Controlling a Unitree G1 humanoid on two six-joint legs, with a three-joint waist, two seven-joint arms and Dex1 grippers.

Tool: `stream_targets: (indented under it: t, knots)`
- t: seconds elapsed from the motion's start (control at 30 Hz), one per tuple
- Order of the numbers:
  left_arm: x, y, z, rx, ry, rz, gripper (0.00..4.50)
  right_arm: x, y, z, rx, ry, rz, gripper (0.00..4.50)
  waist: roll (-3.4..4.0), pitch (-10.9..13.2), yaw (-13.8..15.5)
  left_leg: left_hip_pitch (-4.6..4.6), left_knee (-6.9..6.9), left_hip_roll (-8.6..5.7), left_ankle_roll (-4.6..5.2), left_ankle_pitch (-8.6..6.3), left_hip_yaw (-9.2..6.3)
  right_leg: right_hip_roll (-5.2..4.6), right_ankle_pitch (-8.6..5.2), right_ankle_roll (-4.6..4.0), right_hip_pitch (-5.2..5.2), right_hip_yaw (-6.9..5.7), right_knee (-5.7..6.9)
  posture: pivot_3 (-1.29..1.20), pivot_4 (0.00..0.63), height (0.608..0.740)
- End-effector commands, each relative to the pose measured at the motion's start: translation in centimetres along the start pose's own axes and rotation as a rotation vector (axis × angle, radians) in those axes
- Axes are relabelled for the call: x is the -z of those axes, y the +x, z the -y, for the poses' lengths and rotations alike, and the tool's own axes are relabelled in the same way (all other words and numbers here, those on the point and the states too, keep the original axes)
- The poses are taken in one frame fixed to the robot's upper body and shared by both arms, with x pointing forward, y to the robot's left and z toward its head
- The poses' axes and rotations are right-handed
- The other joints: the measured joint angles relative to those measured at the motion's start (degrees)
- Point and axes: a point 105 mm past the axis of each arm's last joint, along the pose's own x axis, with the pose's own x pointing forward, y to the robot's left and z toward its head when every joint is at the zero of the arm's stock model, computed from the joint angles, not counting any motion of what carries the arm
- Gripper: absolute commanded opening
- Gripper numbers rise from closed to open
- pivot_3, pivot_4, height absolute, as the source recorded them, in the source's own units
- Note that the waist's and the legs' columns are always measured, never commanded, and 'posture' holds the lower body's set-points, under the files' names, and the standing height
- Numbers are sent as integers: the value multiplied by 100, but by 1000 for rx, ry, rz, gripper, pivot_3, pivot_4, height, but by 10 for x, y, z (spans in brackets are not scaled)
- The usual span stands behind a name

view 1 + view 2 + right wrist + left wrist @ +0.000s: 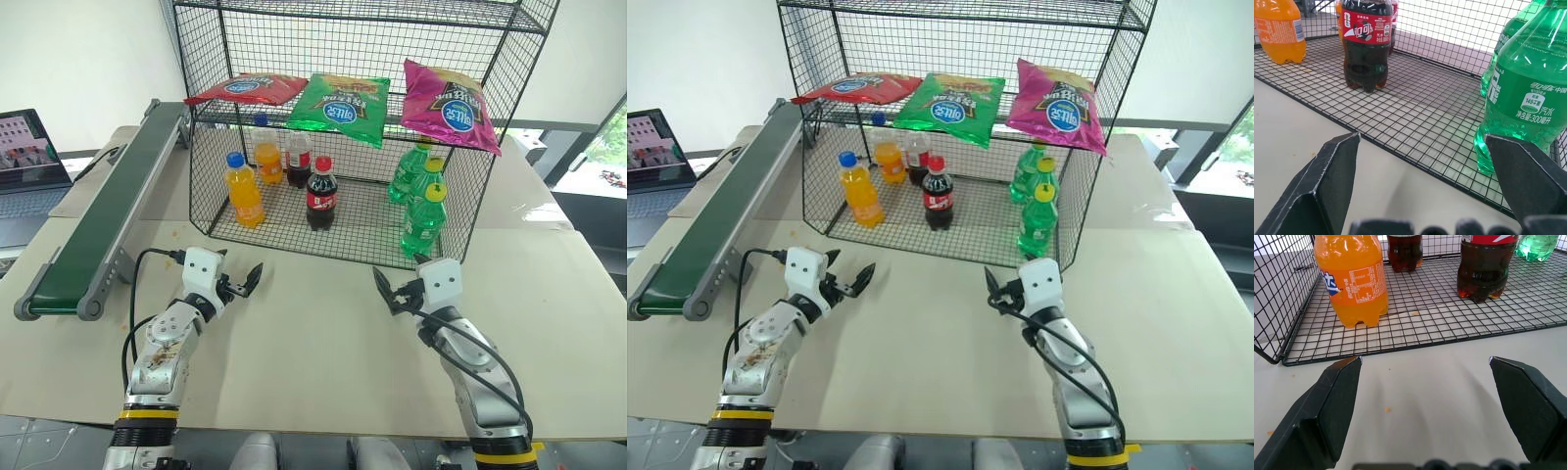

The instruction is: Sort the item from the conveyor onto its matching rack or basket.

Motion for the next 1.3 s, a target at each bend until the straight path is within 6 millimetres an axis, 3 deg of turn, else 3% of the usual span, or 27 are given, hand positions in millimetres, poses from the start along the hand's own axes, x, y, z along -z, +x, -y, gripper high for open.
stream_targets:
  t: [0.03, 0.37, 0.77, 1.3]
  knots:
    - [-6, -3, 4, 65, 2, 13, 4449, -16, -6, 1, -13, -10, 67, 4500, 0, 0, 1, 0, 0, 0, 0, 0, 0, 0, 0, 0, 0, 0, 0, 0, 150, 740]
    - [-5, -9, 17, 138, -9, 25, 4449, -20, -15, 3, -14, -4, 66, 4500, 0, 0, -7, 4, 1, 0, 2, 0, 1, -2, -1, 1, 1, -1, 2, 0, 150, 740]
    - [-16, -1, 17, 160, -14, 52, 4449, -26, -14, 2, 9, -5, 80, 4500, 0, 0, 9, 1, 2, -2, 2, 0, 1, -3, -1, 2, 1, -1, 0, 0, 150, 740]
    - [-14, 5, 17, 171, -9, 51, 4449, -26, -15, 2, 26, -5, 78, 4500, 0, 0, 7, 1, 2, -3, 3, 0, 1, -4, -1, 2, 1, -1, 1, 0, 150, 740]
